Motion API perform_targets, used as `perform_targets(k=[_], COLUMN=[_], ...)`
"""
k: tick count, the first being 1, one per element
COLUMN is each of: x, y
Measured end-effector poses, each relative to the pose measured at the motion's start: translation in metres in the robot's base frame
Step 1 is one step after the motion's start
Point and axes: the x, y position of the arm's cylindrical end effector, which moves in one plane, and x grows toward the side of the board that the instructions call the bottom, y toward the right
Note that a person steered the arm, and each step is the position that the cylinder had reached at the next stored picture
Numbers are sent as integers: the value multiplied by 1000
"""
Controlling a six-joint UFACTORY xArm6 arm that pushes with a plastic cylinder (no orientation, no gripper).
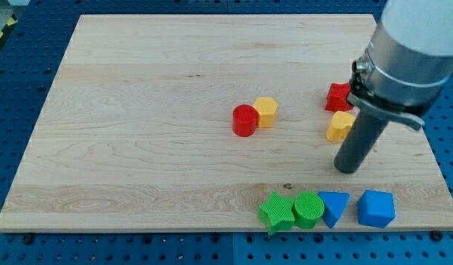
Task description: Move the yellow heart into the red star
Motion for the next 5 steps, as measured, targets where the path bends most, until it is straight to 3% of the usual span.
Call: perform_targets(k=[5], x=[-1], y=[45])
